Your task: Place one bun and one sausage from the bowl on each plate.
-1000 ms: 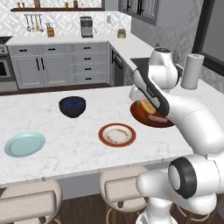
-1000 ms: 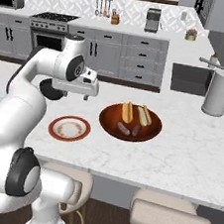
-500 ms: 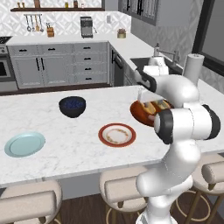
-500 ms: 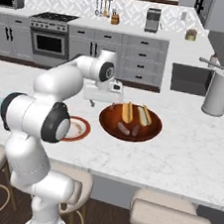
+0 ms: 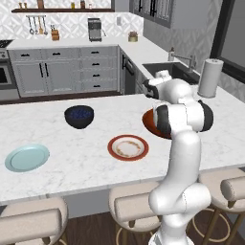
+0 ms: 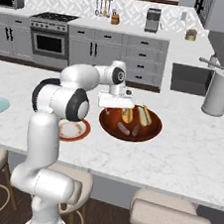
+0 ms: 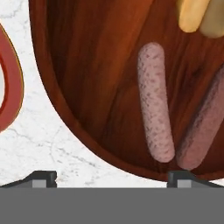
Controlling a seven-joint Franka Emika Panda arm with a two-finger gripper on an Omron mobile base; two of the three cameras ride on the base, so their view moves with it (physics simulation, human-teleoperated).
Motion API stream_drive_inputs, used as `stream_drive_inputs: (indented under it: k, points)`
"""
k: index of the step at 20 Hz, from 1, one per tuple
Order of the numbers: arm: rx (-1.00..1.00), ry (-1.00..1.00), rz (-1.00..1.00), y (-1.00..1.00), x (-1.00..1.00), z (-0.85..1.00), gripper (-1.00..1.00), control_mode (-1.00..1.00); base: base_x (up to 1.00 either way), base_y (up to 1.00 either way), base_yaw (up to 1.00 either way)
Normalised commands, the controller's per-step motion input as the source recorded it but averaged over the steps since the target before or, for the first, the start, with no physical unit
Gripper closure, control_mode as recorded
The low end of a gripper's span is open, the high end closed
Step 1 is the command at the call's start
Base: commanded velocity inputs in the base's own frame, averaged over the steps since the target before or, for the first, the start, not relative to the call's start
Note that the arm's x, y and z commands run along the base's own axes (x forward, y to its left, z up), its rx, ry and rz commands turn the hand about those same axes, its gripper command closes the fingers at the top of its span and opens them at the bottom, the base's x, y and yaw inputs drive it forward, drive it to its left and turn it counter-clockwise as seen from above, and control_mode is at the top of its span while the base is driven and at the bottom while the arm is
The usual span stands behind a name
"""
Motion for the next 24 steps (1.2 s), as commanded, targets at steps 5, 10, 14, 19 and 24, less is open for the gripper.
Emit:
stream_drive_inputs:
  k: [5,10,14,19,24]
  points:
    - [0.04,0.03,0.25,-0.20,0.26,-0.40,-1.00,-1.00,0.00,0.00,0.00]
    - [0.01,0.01,0.24,-0.16,0.15,-0.37,-1.00,-1.00,0.00,0.00,0.00]
    - [0.07,-0.02,0.16,-0.01,0.00,-0.42,-1.00,-1.00,0.00,0.00,0.00]
    - [0.18,-0.08,0.00,-0.08,-0.03,-0.32,-1.00,-1.00,0.00,0.00,0.00]
    - [0.03,-0.04,0.00,0.00,0.00,-0.24,-1.00,-1.00,0.00,0.00,0.00]
